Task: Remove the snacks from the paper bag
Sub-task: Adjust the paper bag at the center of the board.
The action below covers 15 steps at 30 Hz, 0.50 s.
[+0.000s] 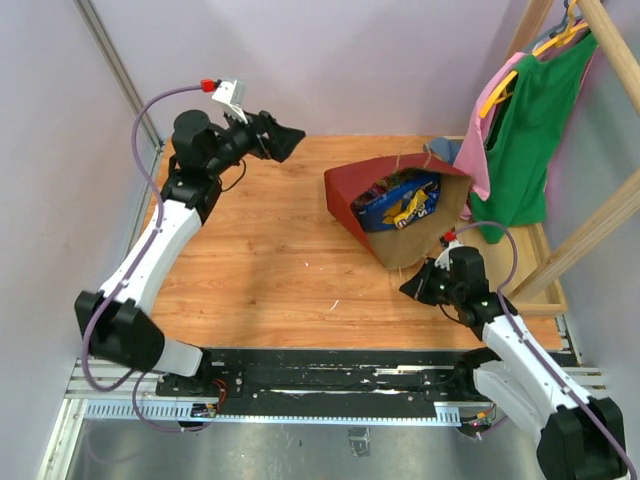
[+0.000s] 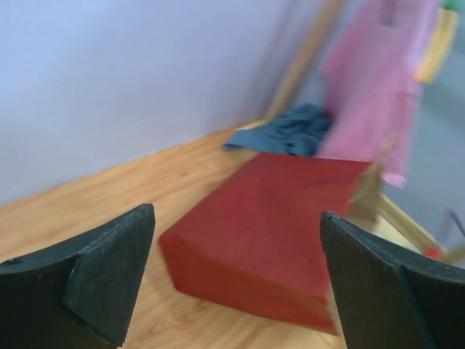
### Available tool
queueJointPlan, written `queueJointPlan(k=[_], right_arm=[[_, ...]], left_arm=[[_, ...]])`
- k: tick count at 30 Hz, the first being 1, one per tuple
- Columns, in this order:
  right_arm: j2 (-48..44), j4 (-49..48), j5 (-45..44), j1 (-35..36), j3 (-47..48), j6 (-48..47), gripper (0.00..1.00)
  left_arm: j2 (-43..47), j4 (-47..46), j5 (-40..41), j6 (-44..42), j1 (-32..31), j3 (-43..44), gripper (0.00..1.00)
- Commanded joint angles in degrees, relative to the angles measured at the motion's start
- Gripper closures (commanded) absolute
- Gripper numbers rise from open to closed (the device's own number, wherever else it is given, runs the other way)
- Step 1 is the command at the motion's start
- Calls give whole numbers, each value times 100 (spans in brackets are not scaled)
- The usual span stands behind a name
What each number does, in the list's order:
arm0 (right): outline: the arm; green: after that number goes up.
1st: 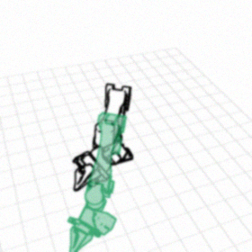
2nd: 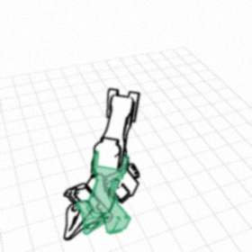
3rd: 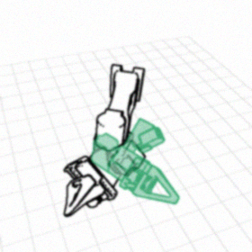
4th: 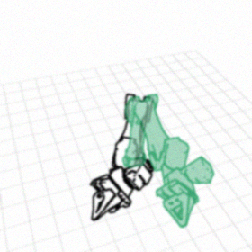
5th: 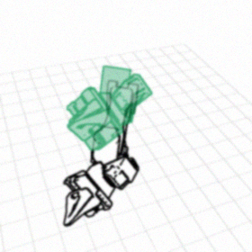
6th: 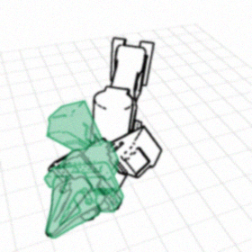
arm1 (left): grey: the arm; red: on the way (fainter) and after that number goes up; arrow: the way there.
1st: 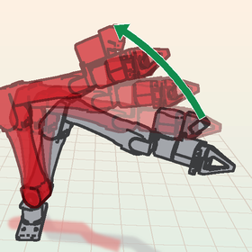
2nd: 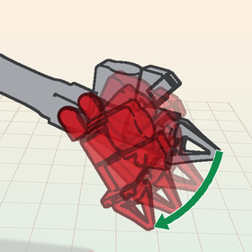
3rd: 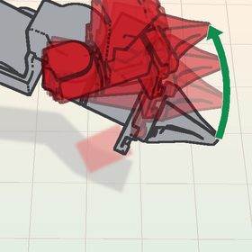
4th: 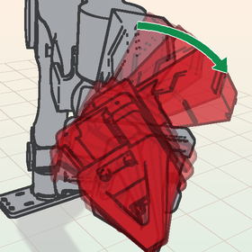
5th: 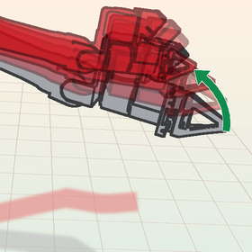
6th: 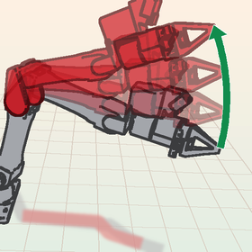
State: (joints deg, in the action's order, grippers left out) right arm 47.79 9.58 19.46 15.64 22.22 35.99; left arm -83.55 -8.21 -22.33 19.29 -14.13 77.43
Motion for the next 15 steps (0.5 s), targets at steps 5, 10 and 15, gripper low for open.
queueJointPlan(k=[5, 10, 15], right_arm=[[-126, 129, -358, 91, -291, 40, 99], [1624, -646, -253, 119, 121, 53, 99], [2543, -934, -698, 565, 750, 151, 99]], left_arm=[[618, 1915, -2503, -2281, -449, 2, 0], [804, 1641, -2969, -2576, -627, -534, 0], [733, 1063, -3651, -2536, -634, -698, 0]])
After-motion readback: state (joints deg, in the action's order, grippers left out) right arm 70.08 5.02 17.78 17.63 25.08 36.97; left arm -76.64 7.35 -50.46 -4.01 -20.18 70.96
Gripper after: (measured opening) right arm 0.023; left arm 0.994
